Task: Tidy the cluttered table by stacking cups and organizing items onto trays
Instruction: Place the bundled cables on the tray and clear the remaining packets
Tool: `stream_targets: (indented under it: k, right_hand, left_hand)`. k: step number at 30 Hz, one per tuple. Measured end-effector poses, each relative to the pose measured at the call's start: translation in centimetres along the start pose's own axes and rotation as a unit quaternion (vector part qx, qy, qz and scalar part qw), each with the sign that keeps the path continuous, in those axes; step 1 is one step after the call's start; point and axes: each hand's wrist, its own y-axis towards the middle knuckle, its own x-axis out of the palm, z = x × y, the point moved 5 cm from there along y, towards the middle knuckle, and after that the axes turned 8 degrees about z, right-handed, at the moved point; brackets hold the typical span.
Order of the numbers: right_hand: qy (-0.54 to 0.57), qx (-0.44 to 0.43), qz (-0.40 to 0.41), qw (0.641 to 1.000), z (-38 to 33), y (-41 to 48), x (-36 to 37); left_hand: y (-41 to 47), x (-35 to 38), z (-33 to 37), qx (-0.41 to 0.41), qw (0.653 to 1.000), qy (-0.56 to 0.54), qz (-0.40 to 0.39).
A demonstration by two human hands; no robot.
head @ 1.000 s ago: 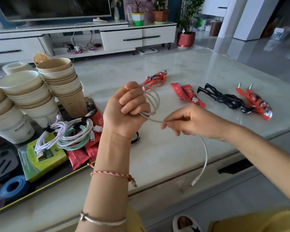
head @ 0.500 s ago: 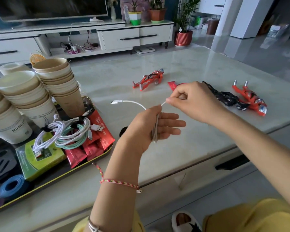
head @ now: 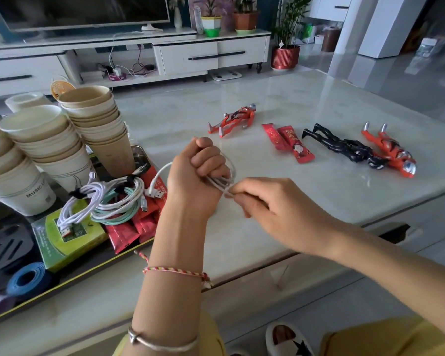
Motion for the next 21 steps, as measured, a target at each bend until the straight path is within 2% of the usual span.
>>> stream_targets:
  k: [2, 5, 9, 11, 12, 15, 18, 21]
  right_hand:
    - [0.114, 0.124, -0.040, 0.985, 2.4, 0.3, -0.4]
    - [0.229, 0.294, -0.043, 0.927, 5.2, 0.2, -1.1]
    - [0.417, 0.393, -0.003, 0.820, 6.3, -0.1, -0.6]
    - [0.496, 0.411, 0.024, 0.764, 5.8, 0.0, 0.1]
    - [0.517, 0.414, 0.040, 0.748, 5.6, 0.0, 0.5]
    - [0.497, 0.436, 0.119, 0.741, 5.1, -0.1, 0.8]
    - [0.394, 0.440, 0.230, 0.773, 5.2, -0.2, 0.4]
    - [0.322, 0.433, 0.285, 0.792, 5.1, -0.1, 0.6]
  left_hand:
    - [-0.5, 0.5, -0.1, -0.030, 0.998, -0.007, -0.061]
    - [-1.2, 1.6, -1.1, -0.062, 0.989, 0.023, -0.134]
    - [-1.1, 2.2, -1.7, -0.039, 0.986, 0.049, -0.158]
    - [-1.0, 2.1, -1.6, -0.022, 0.988, 0.025, -0.154]
    - [-0.9, 2.1, -1.6, -0.014, 0.989, 0.019, -0.149]
    - [-0.9, 2.5, -2.6, -0.001, 0.989, 0.042, -0.139]
    - [-0.9, 2.8, -4.2, -0.004, 0.989, 0.094, -0.116]
    - [-0.8, 2.7, -5.1, -0.010, 0.992, 0.112, -0.055]
